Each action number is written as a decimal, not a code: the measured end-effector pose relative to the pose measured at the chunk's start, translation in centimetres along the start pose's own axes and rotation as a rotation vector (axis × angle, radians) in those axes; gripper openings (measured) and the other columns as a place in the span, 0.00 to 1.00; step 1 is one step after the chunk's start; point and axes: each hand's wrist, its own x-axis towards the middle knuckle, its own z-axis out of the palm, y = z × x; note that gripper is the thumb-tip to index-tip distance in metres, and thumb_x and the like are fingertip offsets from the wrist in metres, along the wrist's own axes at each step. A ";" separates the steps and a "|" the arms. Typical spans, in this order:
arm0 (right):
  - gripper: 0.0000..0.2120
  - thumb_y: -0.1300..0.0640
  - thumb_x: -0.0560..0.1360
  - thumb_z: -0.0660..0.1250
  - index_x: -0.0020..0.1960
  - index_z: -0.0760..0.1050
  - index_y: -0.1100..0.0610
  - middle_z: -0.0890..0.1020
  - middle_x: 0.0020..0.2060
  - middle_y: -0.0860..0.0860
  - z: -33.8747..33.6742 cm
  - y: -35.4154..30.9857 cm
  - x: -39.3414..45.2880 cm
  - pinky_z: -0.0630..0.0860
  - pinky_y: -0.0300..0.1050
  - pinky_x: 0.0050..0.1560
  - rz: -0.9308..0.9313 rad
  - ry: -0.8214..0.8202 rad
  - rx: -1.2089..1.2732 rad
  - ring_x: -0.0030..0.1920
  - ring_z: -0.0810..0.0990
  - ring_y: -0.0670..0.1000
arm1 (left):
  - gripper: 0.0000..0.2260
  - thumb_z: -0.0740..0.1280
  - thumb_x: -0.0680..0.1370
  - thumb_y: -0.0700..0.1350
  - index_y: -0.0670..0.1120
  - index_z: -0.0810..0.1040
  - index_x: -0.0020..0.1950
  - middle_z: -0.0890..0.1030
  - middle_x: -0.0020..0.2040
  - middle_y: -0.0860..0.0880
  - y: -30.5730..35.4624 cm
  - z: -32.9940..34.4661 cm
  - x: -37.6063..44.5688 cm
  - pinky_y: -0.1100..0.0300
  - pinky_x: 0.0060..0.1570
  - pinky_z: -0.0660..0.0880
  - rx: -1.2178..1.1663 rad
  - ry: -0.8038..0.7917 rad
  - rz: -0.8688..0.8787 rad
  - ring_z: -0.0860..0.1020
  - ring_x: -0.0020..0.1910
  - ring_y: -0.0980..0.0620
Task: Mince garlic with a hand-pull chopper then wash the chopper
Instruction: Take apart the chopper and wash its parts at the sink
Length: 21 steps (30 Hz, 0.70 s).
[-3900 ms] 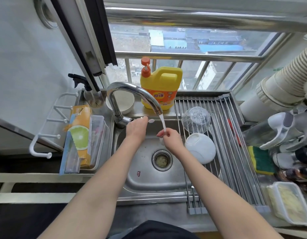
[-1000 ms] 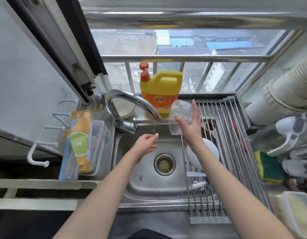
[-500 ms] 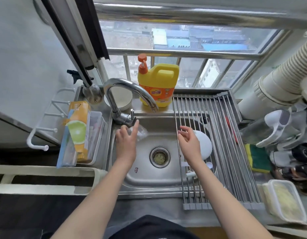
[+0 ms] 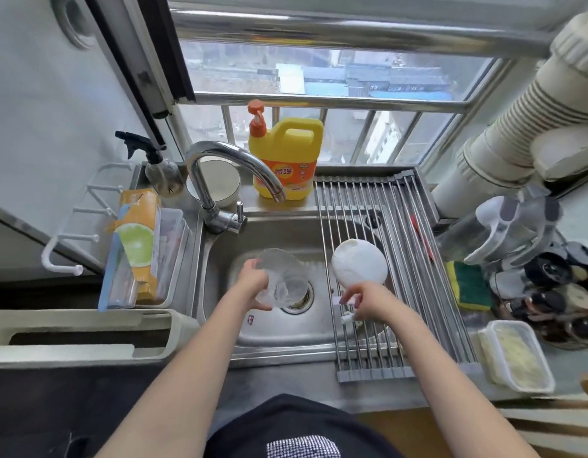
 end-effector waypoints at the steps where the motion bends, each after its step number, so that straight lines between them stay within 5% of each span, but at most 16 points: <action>1: 0.18 0.69 0.71 0.65 0.50 0.77 0.47 0.75 0.46 0.49 0.6 0.0 -0.3 0.77 0.44 0.42 0.015 -0.014 -0.101 0.41 0.76 0.50 | 0.26 0.52 0.76 0.32 0.52 0.64 0.71 0.62 0.71 0.45 -0.3 0.2 -0.2 0.43 0.37 0.78 0.022 -0.037 -0.007 0.70 0.63 0.39; 4: 0.14 0.62 0.72 0.67 0.54 0.76 0.48 0.73 0.56 0.51 2.9 0.5 -0.8 0.73 0.46 0.50 -0.023 0.140 -0.374 0.57 0.72 0.53 | 0.15 0.57 0.82 0.43 0.52 0.66 0.68 0.67 0.69 0.44 -1.0 0.7 -1.3 0.45 0.36 0.80 0.043 -0.144 -0.020 0.74 0.57 0.43; 9: 0.10 0.63 0.73 0.62 0.53 0.75 0.55 0.74 0.55 0.52 4.1 0.6 -0.7 0.67 0.46 0.44 -0.145 0.291 -0.390 0.58 0.72 0.55 | 0.15 0.56 0.81 0.58 0.54 0.66 0.65 0.70 0.63 0.46 -2.1 0.7 -2.1 0.39 0.49 0.78 0.018 -0.232 -0.013 0.75 0.54 0.45; 16: 0.04 0.61 0.72 0.67 0.45 0.73 0.57 0.78 0.37 0.49 1.7 -3.4 -2.0 0.75 0.43 0.38 -0.439 0.643 0.239 0.37 0.77 0.49 | 0.26 0.46 0.78 0.67 0.55 0.68 0.67 0.71 0.63 0.44 -3.0 0.7 -2.7 0.47 0.38 0.78 -0.072 -0.227 0.022 0.77 0.48 0.50; 21: 0.07 0.64 0.72 0.68 0.50 0.78 0.57 0.82 0.41 0.49 2.8 -4.8 -1.2 0.79 0.42 0.46 -0.489 0.472 0.331 0.41 0.80 0.49 | 0.25 0.46 0.79 0.67 0.57 0.70 0.67 0.71 0.64 0.44 -3.3 0.5 -3.1 0.47 0.40 0.76 -0.114 -0.297 0.021 0.76 0.55 0.47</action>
